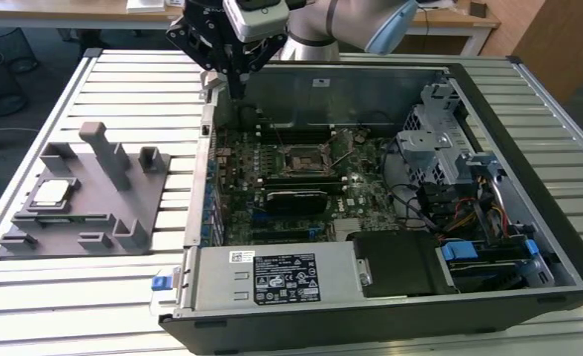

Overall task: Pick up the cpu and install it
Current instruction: 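Reach for the cpu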

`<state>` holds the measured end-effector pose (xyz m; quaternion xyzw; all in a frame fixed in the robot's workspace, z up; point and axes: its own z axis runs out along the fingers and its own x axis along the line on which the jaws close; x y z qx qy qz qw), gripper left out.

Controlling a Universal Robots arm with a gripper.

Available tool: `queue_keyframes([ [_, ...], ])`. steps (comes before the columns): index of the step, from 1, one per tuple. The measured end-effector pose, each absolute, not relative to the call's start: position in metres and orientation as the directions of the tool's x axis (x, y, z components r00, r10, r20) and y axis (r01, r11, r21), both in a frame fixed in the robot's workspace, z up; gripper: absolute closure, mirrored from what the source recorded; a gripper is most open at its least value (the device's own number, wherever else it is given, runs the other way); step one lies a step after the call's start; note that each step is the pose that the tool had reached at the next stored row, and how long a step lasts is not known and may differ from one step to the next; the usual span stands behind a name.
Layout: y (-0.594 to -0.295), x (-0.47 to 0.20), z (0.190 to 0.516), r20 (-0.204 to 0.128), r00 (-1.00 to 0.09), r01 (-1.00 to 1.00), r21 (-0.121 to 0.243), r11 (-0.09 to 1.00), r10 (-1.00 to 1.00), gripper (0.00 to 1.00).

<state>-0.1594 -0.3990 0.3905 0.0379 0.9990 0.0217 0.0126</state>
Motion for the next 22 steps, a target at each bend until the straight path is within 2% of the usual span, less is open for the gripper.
queue_keyframes([
  [22,-0.399,-0.176,0.388,-0.023,-0.997,0.075,0.044,0.996,0.076,0.89],
])
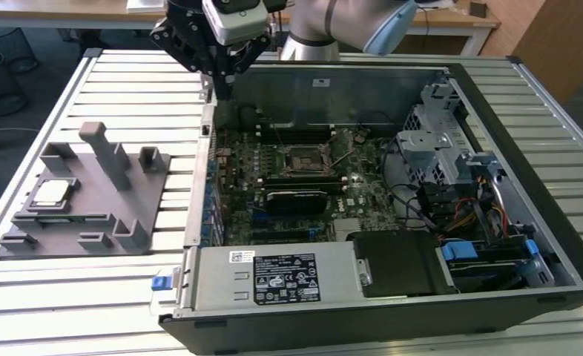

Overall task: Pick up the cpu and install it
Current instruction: 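Reach for the cpu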

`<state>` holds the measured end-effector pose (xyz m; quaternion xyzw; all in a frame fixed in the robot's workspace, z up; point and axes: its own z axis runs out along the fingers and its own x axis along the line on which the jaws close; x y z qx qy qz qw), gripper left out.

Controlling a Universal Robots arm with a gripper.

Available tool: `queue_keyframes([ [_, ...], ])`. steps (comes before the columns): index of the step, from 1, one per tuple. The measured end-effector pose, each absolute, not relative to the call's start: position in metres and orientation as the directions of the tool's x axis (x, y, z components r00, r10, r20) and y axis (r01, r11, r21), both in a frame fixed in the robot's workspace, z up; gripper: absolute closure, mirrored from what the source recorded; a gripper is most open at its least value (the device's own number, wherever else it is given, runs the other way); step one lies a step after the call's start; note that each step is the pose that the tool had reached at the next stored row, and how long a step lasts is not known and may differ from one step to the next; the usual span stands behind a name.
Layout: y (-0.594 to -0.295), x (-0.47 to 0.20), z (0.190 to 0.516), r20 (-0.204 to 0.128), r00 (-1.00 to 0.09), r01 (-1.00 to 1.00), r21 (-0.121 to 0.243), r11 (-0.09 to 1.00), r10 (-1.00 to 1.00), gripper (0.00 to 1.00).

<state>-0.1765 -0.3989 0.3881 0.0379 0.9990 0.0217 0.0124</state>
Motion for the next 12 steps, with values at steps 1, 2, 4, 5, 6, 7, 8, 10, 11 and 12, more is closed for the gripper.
queue_keyframes([
  [1,-0.399,-0.177,0.388,-0.023,-0.997,0.075,0.044,0.996,0.076,0.89],
  [2,-0.399,-0.178,0.388,-0.023,-0.997,0.075,0.044,0.996,0.076,0.89],
  [4,-0.399,-0.180,0.388,-0.023,-0.997,0.075,0.044,0.996,0.076,0.89],
  [5,-0.399,-0.181,0.388,-0.023,-0.997,0.075,0.044,0.996,0.076,0.89],
  [6,-0.399,-0.182,0.388,-0.023,-0.997,0.075,0.044,0.996,0.076,0.89],
  [7,-0.399,-0.183,0.387,-0.023,-0.997,0.075,0.044,0.996,0.076,0.89],
  [8,-0.399,-0.184,0.387,-0.023,-0.997,0.075,0.044,0.996,0.076,0.89],
  [10,-0.399,-0.186,0.387,-0.023,-0.997,0.075,0.044,0.996,0.076,0.89],
  [11,-0.399,-0.187,0.387,-0.023,-0.997,0.075,0.044,0.996,0.076,0.89],
  [12,-0.399,-0.188,0.387,-0.023,-0.997,0.075,0.044,0.996,0.076,0.89],
])
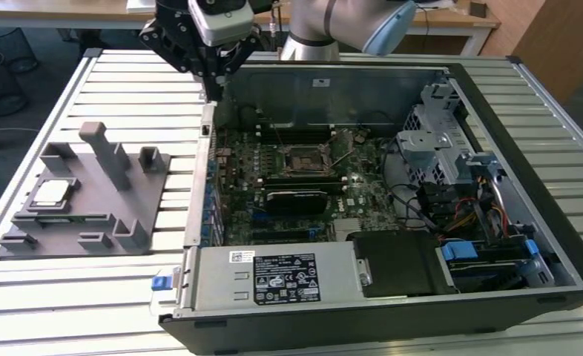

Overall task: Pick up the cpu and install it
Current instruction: 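Reach for the cpu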

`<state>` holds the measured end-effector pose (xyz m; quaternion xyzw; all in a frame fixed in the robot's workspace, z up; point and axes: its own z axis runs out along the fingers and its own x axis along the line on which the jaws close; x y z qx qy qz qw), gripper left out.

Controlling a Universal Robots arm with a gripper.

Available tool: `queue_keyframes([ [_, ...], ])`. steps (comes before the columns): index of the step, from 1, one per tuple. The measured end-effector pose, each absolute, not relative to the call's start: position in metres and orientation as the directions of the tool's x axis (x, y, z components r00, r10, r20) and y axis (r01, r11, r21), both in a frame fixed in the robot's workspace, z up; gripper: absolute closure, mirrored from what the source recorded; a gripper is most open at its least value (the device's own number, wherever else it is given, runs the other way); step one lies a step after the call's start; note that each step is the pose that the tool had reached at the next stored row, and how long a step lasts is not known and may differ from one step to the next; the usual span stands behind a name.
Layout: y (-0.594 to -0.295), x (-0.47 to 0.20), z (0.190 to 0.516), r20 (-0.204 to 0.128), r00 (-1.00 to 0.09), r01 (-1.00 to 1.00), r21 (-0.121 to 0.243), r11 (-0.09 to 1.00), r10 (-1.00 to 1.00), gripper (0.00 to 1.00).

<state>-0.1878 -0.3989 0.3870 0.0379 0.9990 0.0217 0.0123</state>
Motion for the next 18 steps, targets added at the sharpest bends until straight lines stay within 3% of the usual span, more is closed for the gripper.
queue_keyframes([
  [18,-0.399,-0.203,0.385,-0.023,-0.997,0.075,0.044,0.996,0.076,0.89],
])
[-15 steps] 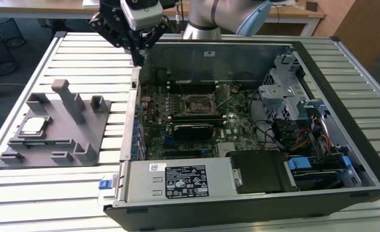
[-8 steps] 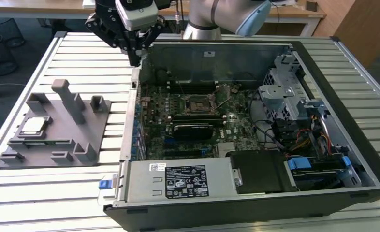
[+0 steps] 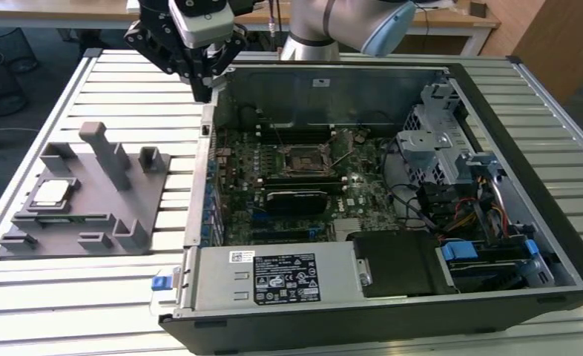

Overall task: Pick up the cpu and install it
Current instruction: 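Reach for the cpu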

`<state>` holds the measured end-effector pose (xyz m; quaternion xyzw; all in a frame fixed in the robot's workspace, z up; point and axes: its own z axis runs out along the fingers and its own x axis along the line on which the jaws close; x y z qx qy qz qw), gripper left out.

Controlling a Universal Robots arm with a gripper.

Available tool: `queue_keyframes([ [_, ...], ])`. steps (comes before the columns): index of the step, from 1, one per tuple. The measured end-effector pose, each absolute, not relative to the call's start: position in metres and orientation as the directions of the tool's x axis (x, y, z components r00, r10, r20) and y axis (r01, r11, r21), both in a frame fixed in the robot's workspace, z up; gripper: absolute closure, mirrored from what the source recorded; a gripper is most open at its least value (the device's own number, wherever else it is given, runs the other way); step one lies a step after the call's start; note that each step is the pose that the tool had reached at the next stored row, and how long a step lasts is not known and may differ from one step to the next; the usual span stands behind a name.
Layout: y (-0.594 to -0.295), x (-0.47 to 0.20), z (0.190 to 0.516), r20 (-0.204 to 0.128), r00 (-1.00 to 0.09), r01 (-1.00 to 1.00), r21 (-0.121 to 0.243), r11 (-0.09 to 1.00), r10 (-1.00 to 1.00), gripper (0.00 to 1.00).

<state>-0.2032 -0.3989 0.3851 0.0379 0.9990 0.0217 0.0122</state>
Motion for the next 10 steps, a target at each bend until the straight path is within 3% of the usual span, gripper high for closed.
queue_keyframes([
  [10,-0.3989,-0.2091,0.3840,-0.022,-0.997,0.075,0.044,0.996,0.076,0.89],
])
